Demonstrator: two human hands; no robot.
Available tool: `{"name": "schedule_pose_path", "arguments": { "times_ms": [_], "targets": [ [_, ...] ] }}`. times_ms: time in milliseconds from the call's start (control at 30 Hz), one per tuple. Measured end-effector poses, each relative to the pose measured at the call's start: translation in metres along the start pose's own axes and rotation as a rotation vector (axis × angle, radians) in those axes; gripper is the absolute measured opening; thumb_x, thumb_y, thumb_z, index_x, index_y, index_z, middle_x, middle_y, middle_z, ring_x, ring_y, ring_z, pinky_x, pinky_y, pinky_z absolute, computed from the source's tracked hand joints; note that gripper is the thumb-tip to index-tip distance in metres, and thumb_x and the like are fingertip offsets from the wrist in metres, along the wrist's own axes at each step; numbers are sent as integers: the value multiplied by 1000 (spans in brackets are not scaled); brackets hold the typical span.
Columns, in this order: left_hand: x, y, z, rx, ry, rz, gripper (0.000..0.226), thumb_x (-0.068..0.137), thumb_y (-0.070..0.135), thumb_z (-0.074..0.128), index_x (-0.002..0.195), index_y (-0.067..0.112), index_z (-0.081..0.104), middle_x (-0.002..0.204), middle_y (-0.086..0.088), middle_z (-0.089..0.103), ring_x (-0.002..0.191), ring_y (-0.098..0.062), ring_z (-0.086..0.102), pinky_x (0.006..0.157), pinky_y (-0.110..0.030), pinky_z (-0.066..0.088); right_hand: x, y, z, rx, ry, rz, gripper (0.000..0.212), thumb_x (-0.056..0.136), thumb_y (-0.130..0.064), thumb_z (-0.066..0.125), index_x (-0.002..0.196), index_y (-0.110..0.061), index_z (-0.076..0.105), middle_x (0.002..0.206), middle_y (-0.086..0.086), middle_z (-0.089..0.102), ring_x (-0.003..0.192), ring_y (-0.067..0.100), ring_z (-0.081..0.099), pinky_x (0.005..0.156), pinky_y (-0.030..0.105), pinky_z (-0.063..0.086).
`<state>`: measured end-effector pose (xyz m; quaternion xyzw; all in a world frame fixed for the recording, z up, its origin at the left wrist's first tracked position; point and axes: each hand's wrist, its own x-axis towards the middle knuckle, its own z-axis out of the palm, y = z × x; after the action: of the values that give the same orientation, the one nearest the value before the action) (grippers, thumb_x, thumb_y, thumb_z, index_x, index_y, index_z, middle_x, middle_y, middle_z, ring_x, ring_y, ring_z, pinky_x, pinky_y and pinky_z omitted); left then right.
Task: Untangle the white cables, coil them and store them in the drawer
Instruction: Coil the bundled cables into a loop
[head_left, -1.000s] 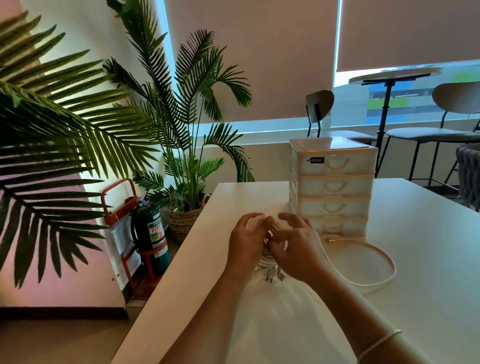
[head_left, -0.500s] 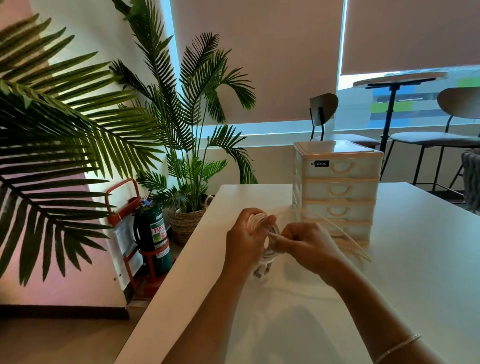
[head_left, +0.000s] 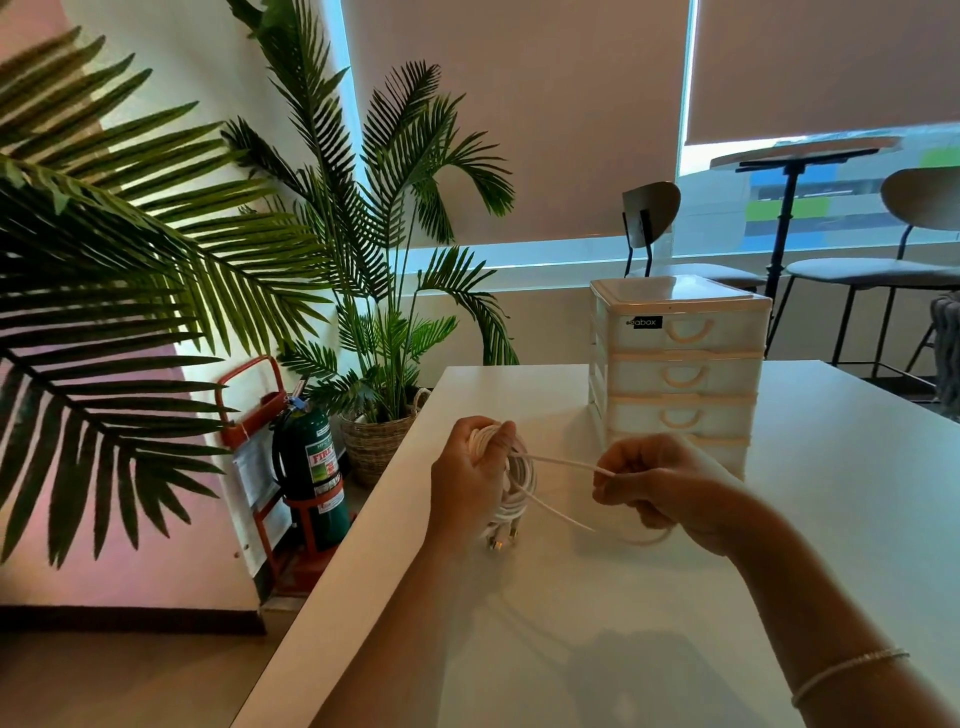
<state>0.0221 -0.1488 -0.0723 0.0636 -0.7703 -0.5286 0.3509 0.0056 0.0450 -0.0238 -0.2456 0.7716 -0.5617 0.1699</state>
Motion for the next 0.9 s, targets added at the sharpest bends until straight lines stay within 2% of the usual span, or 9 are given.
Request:
{"name": "schedule_pose_path", "arguments": {
  "times_ms": [133, 200, 300, 433, 500, 600, 667, 800, 900],
  "targets": [
    [3, -4, -3, -17, 27, -34, 19, 88, 42, 56, 97, 25, 55, 85, -4, 65, 73, -22, 63, 59, -24, 47, -3, 2, -8, 131, -157, -116, 13, 46, -20, 73, 49, -12, 64, 53, 7, 61, 49, 16, 57, 50, 18, 45],
    [5, -8, -6, -34, 50, -48, 21, 87, 43, 56, 97, 25, 55, 86, -6, 65, 74, -29, 64, 61, -29, 49, -2, 5, -12, 259, -199, -155, 20, 38, -19, 77, 49, -10, 62, 54, 13, 62, 53, 21, 64, 55, 21, 50],
    [6, -11, -6, -9, 63, -44, 23, 87, 43, 55, 99, 23, 56, 87, -8, 65, 75, -29, 65, 64, -32, 51, -2, 6, -18, 365, -176, -100, 43, 30, -23, 89, 59, -5, 63, 43, 8, 50, 34, 18, 51, 45, 26, 51],
    [10, -16, -11, 10, 135, -51, 20, 89, 41, 55, 97, 22, 54, 88, -8, 65, 82, -30, 64, 70, -35, 53, -5, 9, -27, 40, -33, 8, 7, 70, -6, 74, 74, -8, 68, 48, 1, 38, 39, 8, 30, 40, 18, 28],
    [12, -18, -15, 19, 166, -47, 20, 89, 39, 55, 97, 21, 54, 84, -5, 63, 82, -29, 63, 70, -35, 53, -2, 13, -32, -176, 77, 55, 7, 76, -6, 70, 71, -11, 68, 51, 1, 44, 44, 9, 34, 44, 20, 27],
    [9, -13, -12, 92, 172, 27, 23, 89, 35, 56, 100, 15, 55, 86, 0, 60, 81, -18, 61, 60, -18, 44, 1, 17, -34, -552, 233, 170, 12, 76, -20, 73, 70, -11, 67, 51, -1, 52, 47, 9, 43, 47, 19, 32],
    [7, -9, -10, 113, 171, 71, 25, 89, 35, 56, 102, 13, 56, 87, 2, 59, 80, -14, 59, 59, -15, 43, 2, 21, -37, -721, 335, 244, 20, 77, -30, 71, 69, -12, 65, 53, -1, 55, 51, 9, 49, 48, 19, 35],
    [5, -7, -10, 124, 186, 93, 26, 89, 33, 57, 103, 11, 56, 87, 2, 58, 81, -14, 56, 63, -17, 43, 5, 27, -47, -923, 614, 333, 16, 81, -41, 61, 78, -26, 63, 75, -1, 56, 79, 19, 51, 83, 33, 41],
    [4, -6, -10, 136, 170, 115, 25, 90, 33, 57, 102, 11, 56, 86, 2, 58, 79, -13, 56, 57, -12, 41, 6, 28, -50, -1009, 748, 387, 14, 84, -35, 55, 85, -25, 64, 78, 2, 54, 80, 21, 46, 88, 37, 31]
  ]
}}
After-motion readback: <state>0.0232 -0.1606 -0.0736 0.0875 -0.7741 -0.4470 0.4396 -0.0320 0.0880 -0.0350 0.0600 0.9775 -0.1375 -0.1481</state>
